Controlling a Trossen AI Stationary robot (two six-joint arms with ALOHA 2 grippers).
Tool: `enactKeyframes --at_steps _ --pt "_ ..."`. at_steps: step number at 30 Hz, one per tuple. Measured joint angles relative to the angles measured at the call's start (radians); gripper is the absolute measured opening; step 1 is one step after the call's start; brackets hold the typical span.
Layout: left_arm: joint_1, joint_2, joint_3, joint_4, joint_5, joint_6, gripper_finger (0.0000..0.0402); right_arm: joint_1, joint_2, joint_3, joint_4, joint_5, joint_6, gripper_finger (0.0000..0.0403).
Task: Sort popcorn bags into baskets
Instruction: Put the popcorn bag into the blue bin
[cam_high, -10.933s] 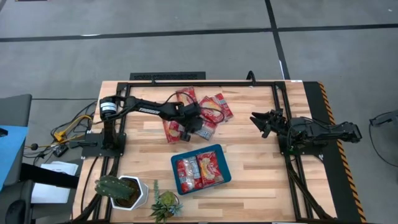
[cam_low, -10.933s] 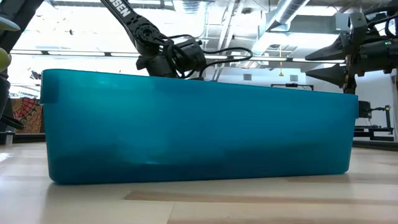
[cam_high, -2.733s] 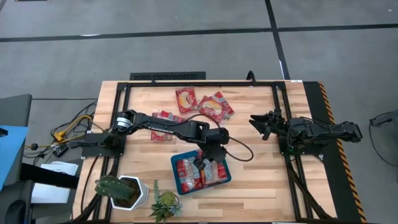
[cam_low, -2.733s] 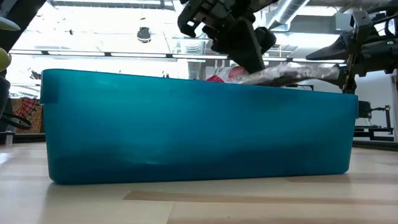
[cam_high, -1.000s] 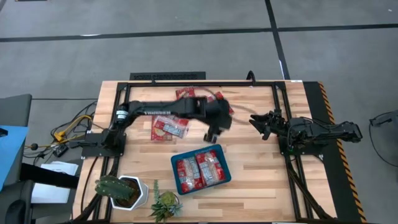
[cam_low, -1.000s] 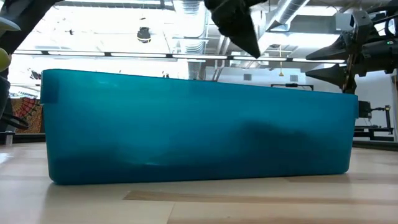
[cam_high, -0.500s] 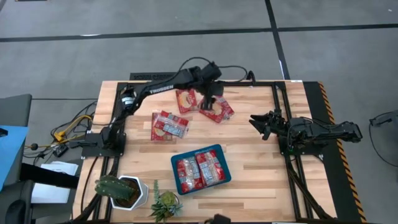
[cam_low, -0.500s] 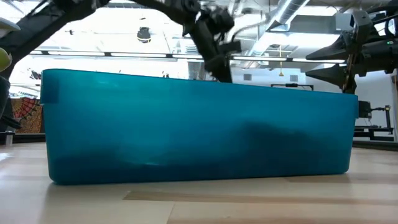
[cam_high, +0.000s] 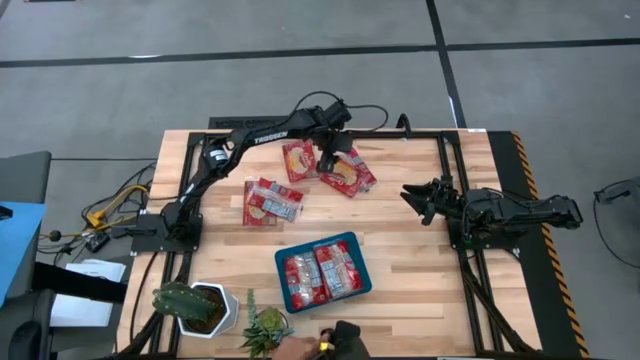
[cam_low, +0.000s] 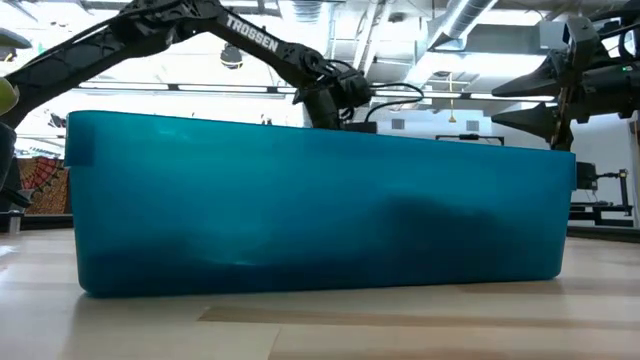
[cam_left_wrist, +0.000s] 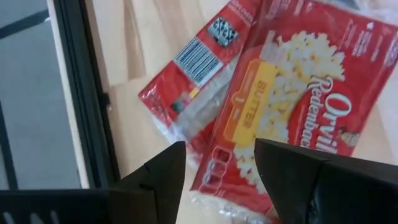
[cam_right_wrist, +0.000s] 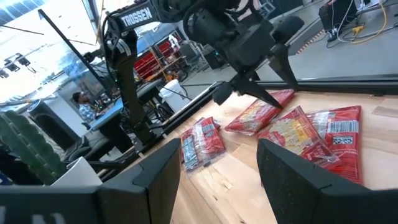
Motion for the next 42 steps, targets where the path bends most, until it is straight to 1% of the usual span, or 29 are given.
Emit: enactKeyframes --at_steps 8,14,21,23,25,27,28,30,31,33,36,38,40,42 --pt "0.017 0.028 0.001 0.008 0.064 0.03 0.0181 0.0 0.0 0.0 0.0 0.0 0.003 0.0234" --pt "0.008 0.032 0.0 -0.013 0.065 0.022 0.0181 0.0 0.0 0.0 0.0 0.001 0.015 0.0234" --pt "-0.024 0.02 0.002 -0.057 0.064 -0.158 0.0181 0.0 0.0 0.0 0.029 0.001 0.019 0.0234" --pt "-0.044 0.01 0.051 -0.087 0.073 -0.197 0.0181 -0.001 0.0 0.02 -0.008 0.004 0.019 0.0233" --pt "-0.066 -0.002 0.138 -0.149 0.08 -0.23 0.0181 -0.001 0.021 0.067 -0.073 0.005 0.008 0.0225" --pt "-0.086 -0.007 0.248 -0.214 0.081 -0.258 0.0181 -0.001 0.077 0.12 -0.145 0.007 -0.032 0.0213" --pt "-0.094 -0.031 0.251 -0.207 0.08 -0.269 0.0181 -0.001 0.11 0.146 -0.178 0.013 -0.058 0.0206" --pt "-0.105 -0.132 0.162 -0.146 0.051 -0.29 0.0181 -0.002 0.193 0.201 -0.182 0.031 -0.121 0.0189" --pt "-0.112 -0.181 0.139 -0.12 0.037 -0.301 0.0181 -0.006 0.235 0.228 -0.173 0.043 -0.149 0.018" --pt "-0.114 -0.272 0.128 -0.11 -0.009 -0.349 0.0181 -0.025 0.33 0.276 -0.174 0.075 -0.172 0.0162" --pt "-0.104 -0.377 0.132 -0.12 -0.033 -0.478 0.0181 -0.081 0.477 0.34 -0.189 0.15 -0.136 0.013" --pt "-0.093 -0.424 0.129 -0.13 -0.038 -0.565 0.0181 -0.136 0.577 0.374 -0.195 0.15 -0.125 0.0106" --pt "-0.087 -0.463 0.129 -0.139 -0.039 -0.618 0.0181 -0.194 0.672 0.408 -0.197 0.112 -0.124 0.0079" --pt "-0.084 -0.503 0.129 -0.167 -0.042 -0.639 0.0179 -0.254 0.772 0.44 -0.198 0.069 -0.125 0.0051"
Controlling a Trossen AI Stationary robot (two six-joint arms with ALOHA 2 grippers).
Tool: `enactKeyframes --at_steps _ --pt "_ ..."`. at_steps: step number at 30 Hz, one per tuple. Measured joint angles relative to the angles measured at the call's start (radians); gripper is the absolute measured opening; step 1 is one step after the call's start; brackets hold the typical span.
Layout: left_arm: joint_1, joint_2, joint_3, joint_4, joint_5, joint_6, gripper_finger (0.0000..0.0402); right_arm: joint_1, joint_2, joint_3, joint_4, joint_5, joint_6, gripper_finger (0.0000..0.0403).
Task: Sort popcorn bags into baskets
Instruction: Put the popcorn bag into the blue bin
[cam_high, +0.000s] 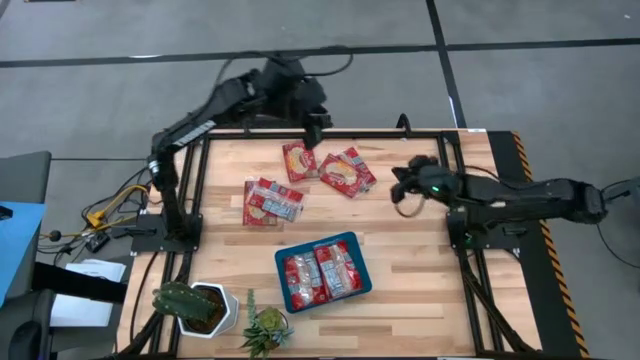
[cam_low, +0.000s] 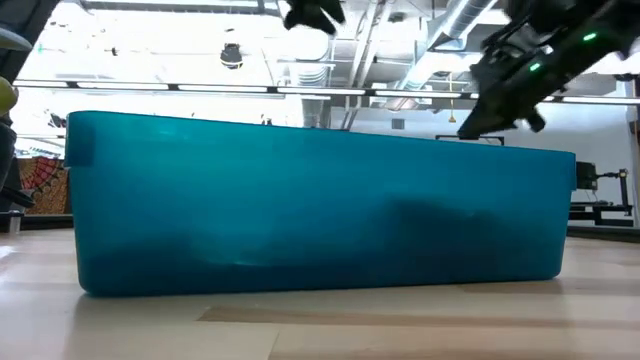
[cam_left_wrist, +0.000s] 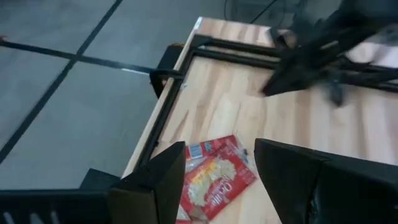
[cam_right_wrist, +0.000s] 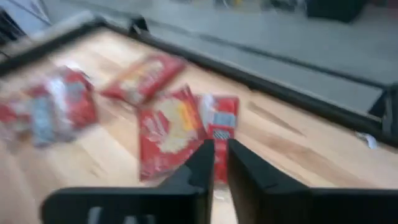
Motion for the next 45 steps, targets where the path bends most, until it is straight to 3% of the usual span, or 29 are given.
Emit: enactKeyframes --at_steps 4,9,13,19,25,33,39,42,45 --pt "0.01 -0.034 0.0 -0.076 -0.011 -0.002 0.017 -0.141 0.183 0.048 0.022 -0.034 -0.012 0.0009" --pt "0.046 -0.039 0.0 -0.174 0.017 0.005 0.0156 -0.306 0.405 0.114 0.106 -0.141 -0.025 0.0028" --pt "0.074 -0.038 -0.001 -0.241 0.068 0.025 0.0147 -0.377 0.599 0.199 0.106 -0.209 -0.091 0.0018" --pt "0.11 -0.038 -0.001 -0.312 0.089 0.055 0.0139 -0.375 0.833 0.352 0.086 -0.332 -0.138 0.001" --pt "0.121 -0.032 -0.024 -0.359 0.15 0.092 0.0139 -0.28 0.964 0.492 -0.017 -0.427 -0.249 0.0017" --pt "0.131 -0.069 -0.285 -0.265 0.237 0.095 0.0139 -0.128 0.99 0.591 -0.052 -0.648 -0.377 0.0014" --pt "0.131 -0.116 -0.562 0.02 0.176 0.071 0.0139 -0.085 0.849 0.596 -0.118 -0.632 -0.363 0.0029" --pt "0.132 -0.112 -0.666 0.182 0.151 -0.059 0.0147 -0.089 0.765 0.596 -0.216 -0.623 -0.337 0.0029" --pt "0.118 -0.107 -0.762 0.325 0.207 -0.233 0.017 -0.096 0.679 0.596 -0.323 -0.614 -0.303 0.0028"
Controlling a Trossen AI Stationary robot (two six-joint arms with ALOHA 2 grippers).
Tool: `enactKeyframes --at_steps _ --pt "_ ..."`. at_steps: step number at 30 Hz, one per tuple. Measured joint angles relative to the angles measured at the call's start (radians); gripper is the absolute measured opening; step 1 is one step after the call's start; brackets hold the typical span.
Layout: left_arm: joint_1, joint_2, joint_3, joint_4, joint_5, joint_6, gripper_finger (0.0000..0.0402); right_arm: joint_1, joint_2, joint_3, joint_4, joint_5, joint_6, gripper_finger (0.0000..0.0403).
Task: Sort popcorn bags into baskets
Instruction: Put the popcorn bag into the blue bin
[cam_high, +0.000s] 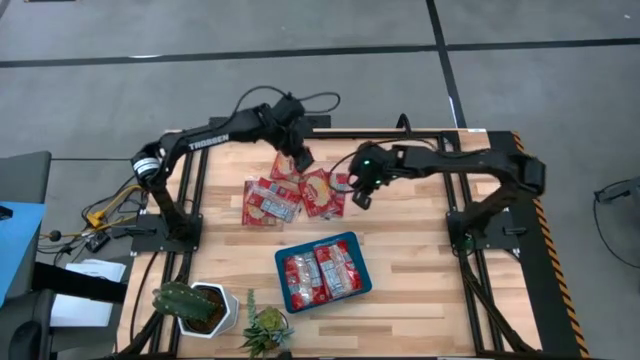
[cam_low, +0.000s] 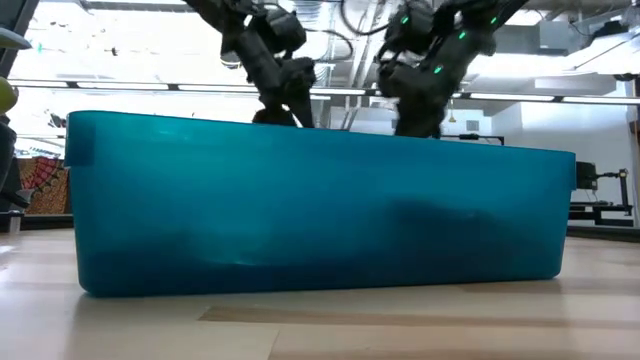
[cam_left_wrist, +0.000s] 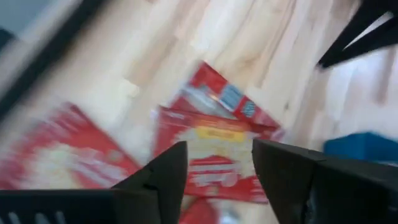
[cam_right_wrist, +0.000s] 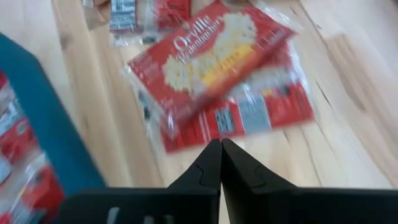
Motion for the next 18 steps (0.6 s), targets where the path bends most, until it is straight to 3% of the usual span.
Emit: enactKeyframes --at_steps 4,10,14,18 --pt "-0.042 0.0 -0.119 0.115 0.012 -0.215 0.0218 -0.006 -0.124 0.0 -0.157 0.048 0.028 0.0034" --pt "-0.09 0.0 -0.211 0.067 -0.002 -0.419 0.0284 -0.008 -0.303 0.0 -0.328 0.117 0.076 0.0075" --pt "-0.122 0.0 -0.216 -0.024 -0.127 -0.487 0.0304 0.002 -0.378 0.0 -0.383 0.16 0.104 0.0106" --pt "-0.172 0.0 -0.216 0.037 -0.229 -0.597 0.0309 0.016 -0.419 0.0 -0.399 0.204 0.142 0.0133"
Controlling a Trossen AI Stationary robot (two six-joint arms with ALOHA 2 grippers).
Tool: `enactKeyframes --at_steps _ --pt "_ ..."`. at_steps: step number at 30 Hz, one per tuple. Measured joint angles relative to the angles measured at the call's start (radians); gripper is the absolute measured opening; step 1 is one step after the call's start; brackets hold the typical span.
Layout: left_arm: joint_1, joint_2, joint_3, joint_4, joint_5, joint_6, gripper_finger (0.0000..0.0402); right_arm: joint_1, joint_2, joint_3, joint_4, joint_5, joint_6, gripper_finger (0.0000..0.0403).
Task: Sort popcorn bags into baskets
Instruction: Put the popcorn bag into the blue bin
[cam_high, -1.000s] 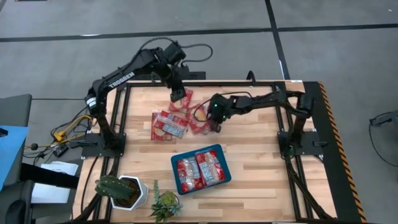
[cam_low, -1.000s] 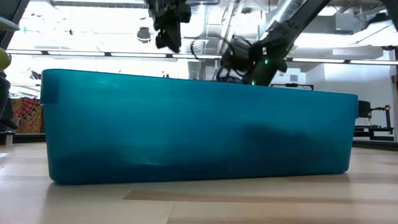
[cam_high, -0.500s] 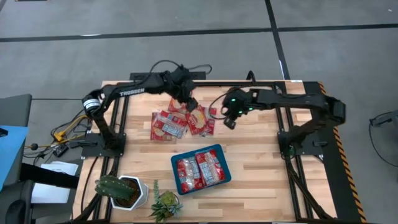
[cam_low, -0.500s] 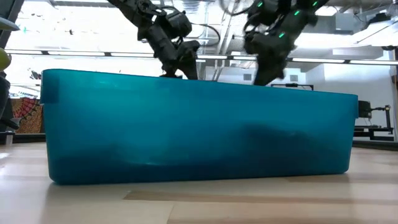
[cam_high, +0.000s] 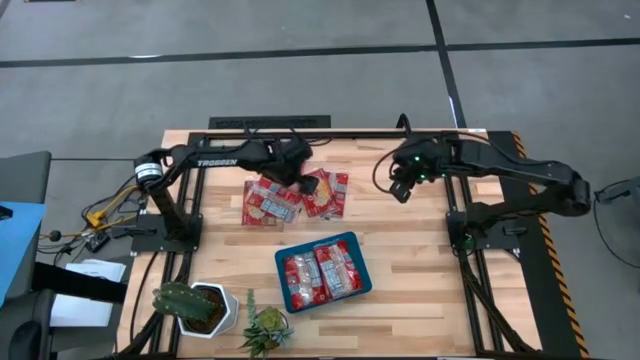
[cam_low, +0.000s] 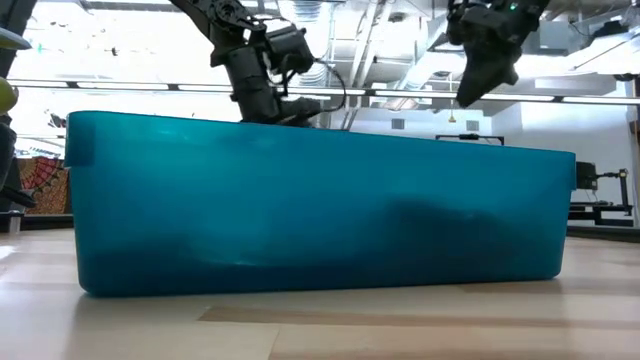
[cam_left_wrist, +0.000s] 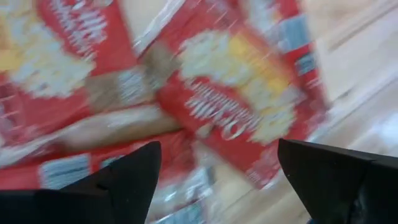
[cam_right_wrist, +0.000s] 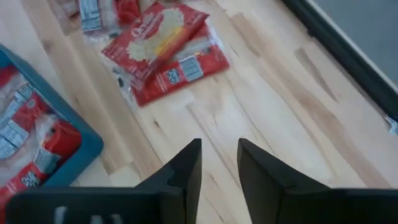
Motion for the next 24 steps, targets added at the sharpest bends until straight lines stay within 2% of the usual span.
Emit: enactKeyframes --at_steps 6,10,24 --pt "-0.061 0.045 0.001 0.089 -0.133 -0.097 0.0309 0.02 -0.02 0.0 -0.03 0.031 0.006 0.0154" --pt "-0.074 0.089 0.001 0.141 -0.15 -0.147 0.0309 0.024 -0.02 0.0 -0.053 0.031 0.004 0.0157" --pt "-0.103 0.175 -0.001 0.132 -0.183 -0.312 0.0309 0.037 -0.066 0.0 -0.082 0.031 -0.01 0.0152"
